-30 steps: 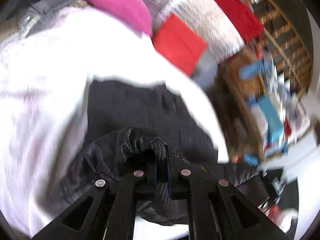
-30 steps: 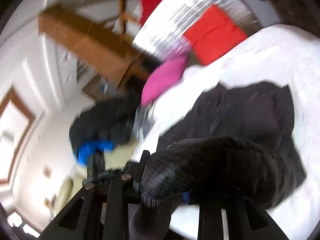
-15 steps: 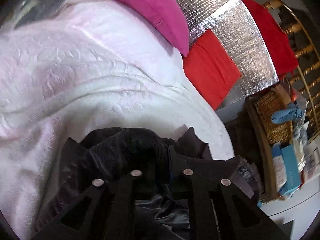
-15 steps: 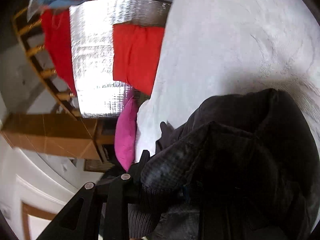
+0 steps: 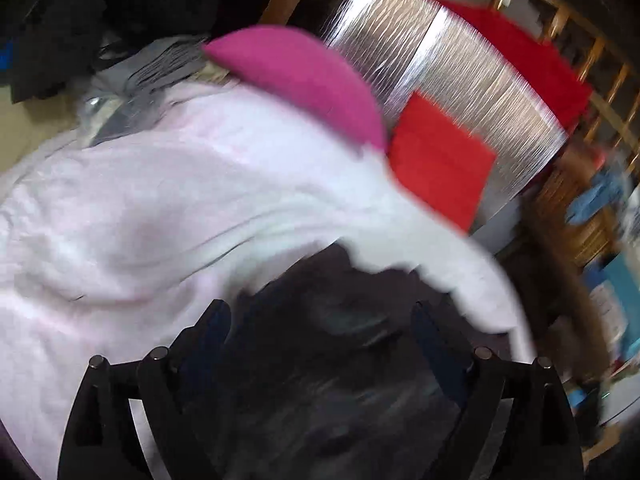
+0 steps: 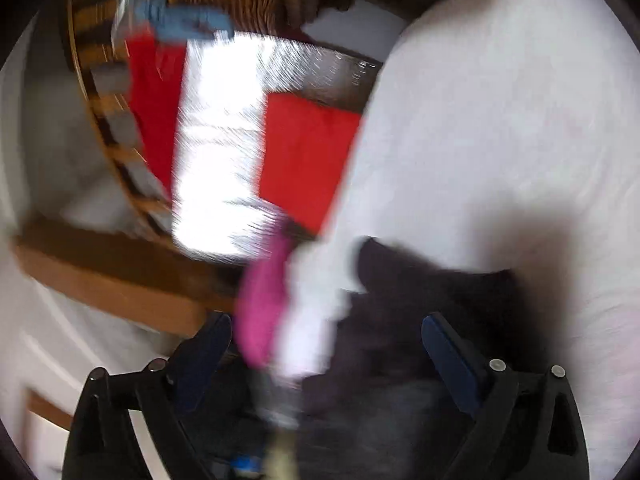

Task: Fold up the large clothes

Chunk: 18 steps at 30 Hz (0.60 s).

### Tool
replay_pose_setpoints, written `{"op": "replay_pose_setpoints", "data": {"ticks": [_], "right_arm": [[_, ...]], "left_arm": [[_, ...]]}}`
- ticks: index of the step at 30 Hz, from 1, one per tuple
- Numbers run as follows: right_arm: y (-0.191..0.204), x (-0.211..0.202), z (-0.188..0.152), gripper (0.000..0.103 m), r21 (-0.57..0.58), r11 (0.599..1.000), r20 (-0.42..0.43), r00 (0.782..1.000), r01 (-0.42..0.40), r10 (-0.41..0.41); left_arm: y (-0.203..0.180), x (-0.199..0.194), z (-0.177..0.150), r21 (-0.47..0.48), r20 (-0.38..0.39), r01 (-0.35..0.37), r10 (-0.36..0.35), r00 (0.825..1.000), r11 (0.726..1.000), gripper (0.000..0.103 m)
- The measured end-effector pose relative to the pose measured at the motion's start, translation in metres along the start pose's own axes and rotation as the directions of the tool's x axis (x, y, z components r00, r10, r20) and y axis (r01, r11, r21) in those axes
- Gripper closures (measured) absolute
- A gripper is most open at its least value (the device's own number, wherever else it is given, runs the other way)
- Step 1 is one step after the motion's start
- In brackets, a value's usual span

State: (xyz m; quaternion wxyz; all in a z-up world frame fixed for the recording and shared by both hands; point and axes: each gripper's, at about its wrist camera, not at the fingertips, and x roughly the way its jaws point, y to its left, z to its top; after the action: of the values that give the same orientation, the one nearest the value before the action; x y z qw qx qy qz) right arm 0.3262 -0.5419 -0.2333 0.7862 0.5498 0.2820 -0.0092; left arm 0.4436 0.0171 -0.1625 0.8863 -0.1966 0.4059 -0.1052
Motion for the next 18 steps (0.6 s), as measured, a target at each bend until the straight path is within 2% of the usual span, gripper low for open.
{"op": "replay_pose_setpoints", "data": {"ticks": [2, 4, 6, 7, 8, 11, 12, 13, 14, 15, 17, 18], "right_arm": [[0.008, 0.002, -0.003, 0.005, -0.089, 0.991, -0.015, 0.994, 0.102, -0.104], [0.012, 0.006, -0.004, 0.005, -0.146, 0.976, -0.023, 0.986, 0.159, -0.164], [0.014, 0.012, -0.005, 0.005, -0.19, 0.961, -0.049, 0.976, 0.2, -0.212], [0.016, 0.021, -0.006, 0.005, -0.22, 0.942, -0.044, 0.962, 0.252, -0.268], [0.017, 0.03, -0.009, 0.005, -0.248, 0.923, -0.038, 0.949, 0.293, -0.312], [0.022, 0.052, -0.016, 0.006, -0.332, 0.881, -0.033, 0.929, 0.338, -0.369], [0.024, 0.058, -0.019, 0.015, -0.373, 0.859, -0.02, 0.922, 0.352, -0.386], [0.031, 0.071, -0.026, 0.025, -0.439, 0.815, -0.011, 0.905, 0.379, -0.426], [0.033, 0.078, -0.03, 0.043, -0.475, 0.781, -0.005, 0.886, 0.406, -0.464], [0.031, 0.08, -0.035, 0.05, -0.499, 0.751, 0.012, 0.87, 0.433, -0.493], [0.035, 0.088, -0.041, 0.06, -0.564, 0.64, 0.105, 0.814, 0.522, -0.572], [0.035, 0.092, -0.041, 0.063, -0.573, 0.603, 0.14, 0.792, 0.555, -0.595]], "left_arm": [[0.009, 0.019, -0.008, 0.021, -0.112, -0.112, 0.113, 0.987, 0.994, 0.011], [0.017, 0.035, -0.013, 0.013, -0.183, -0.151, 0.151, 0.972, 0.988, 0.011], [0.019, 0.048, -0.017, 0.006, -0.238, -0.16, 0.156, 0.958, 0.987, 0.011], [0.018, 0.057, -0.02, 0.022, -0.265, -0.185, 0.184, 0.946, 0.982, 0.011], [0.016, 0.061, -0.021, 0.037, -0.264, -0.205, 0.207, 0.942, 0.978, 0.011], [0.006, 0.065, -0.02, 0.079, -0.232, -0.232, 0.244, 0.942, 0.97, 0.011], [0.002, 0.067, -0.02, 0.097, -0.222, -0.243, 0.259, 0.94, 0.965, 0.011], [-0.001, 0.07, -0.02, 0.114, -0.211, -0.259, 0.278, 0.937, 0.959, 0.011], [-0.002, 0.073, -0.02, 0.122, -0.204, -0.269, 0.29, 0.935, 0.955, 0.011], [-0.002, 0.078, -0.019, 0.127, -0.195, -0.279, 0.299, 0.934, 0.952, 0.011], [-0.004, 0.089, -0.017, 0.137, -0.174, -0.294, 0.315, 0.933, 0.946, 0.01], [-0.007, 0.095, -0.016, 0.15, -0.157, -0.307, 0.329, 0.931, 0.94, 0.01]]}}
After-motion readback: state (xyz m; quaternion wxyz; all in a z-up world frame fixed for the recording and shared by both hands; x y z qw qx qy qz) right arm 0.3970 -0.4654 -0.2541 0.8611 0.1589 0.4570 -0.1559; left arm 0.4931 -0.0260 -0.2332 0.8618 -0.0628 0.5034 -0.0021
